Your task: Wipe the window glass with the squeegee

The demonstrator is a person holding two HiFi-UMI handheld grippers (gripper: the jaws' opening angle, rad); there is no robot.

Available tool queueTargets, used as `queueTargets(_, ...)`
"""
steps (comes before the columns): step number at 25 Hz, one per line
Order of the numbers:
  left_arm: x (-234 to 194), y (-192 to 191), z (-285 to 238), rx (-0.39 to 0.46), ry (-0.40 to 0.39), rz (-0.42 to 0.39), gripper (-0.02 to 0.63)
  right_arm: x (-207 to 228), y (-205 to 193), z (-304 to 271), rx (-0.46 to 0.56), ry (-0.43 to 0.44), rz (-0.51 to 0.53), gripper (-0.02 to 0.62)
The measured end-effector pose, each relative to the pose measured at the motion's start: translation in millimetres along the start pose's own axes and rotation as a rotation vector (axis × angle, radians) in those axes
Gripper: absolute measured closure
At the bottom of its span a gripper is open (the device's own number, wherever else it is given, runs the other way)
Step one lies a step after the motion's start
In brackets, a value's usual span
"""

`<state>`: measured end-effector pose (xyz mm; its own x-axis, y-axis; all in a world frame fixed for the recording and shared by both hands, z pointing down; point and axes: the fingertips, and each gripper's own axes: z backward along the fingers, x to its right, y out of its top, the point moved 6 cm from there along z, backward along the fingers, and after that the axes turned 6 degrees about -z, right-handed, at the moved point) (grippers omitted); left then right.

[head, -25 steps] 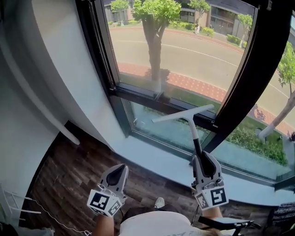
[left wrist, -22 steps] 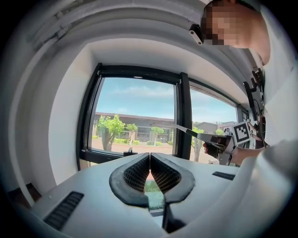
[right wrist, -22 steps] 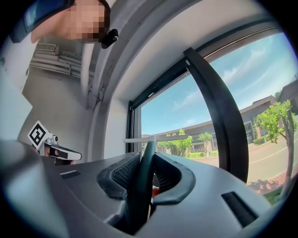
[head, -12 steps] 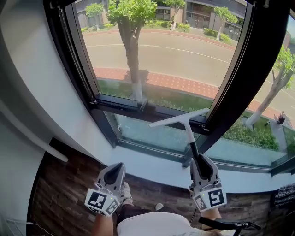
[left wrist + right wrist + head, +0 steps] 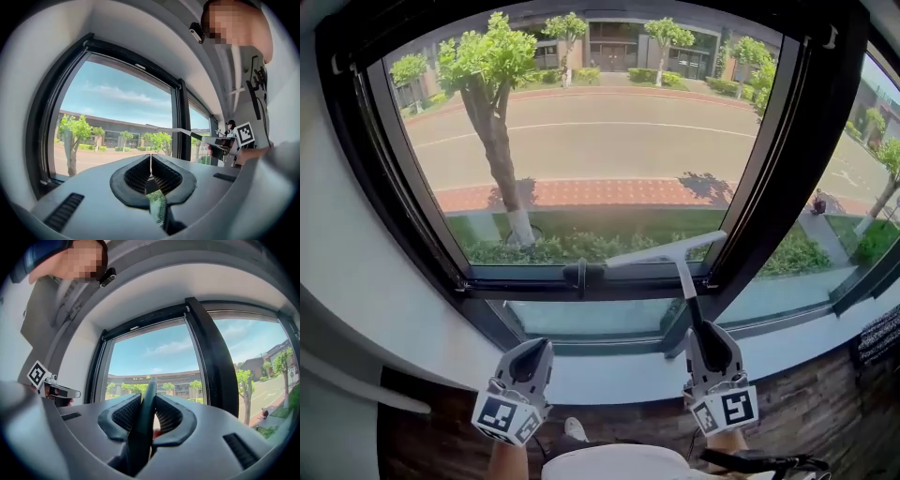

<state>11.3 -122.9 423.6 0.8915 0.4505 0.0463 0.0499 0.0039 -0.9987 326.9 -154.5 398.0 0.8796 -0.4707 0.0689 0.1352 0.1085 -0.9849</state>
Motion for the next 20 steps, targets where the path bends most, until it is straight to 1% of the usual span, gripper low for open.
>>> queueTargets(3,-35.4,8.0,-11.0,0.011,-0.088,-0.016,0.583,-20.6,7.2,-10.9,0.033,-0.090,0.019,0.495)
queueTargets(5,-52.9,11.2,-17.1,0.021,-0.132,-0.034,0.584,-29.4,11.9,-14.9,0.057,-0.148,0.024,0.495)
queueTargets(10,-82.2,15.5,-24.7,0.046,-0.182,-0.024,0.584,-37.8,22.5,-26.3,0.101,-0.250,0.014,0.495)
queueTargets(12,-89.6,15.9,-27.5,0.048,-0.191,-0.030,0.583,-36.5,30.8,-37.1,0.132,-0.265,0.017,0.495)
queueTargets(14,-95.0,16.7,-29.0,0.044,-0.193,-0.026,0.583,-35.4,46.2,-51.9,0.175,-0.256,0.038,0.495)
queueTargets(18,-91.1,22.0,-30.3,0.052,-0.207,-0.021,0.583,-25.9,96.8,-84.5,0.289,-0.243,0.156,0.495)
queueTargets(20,-88.5,24.6,-32.3,0.055,-0.205,-0.022,0.583,-16.8,123.2,-102.1,0.349,-0.247,0.191,0.495)
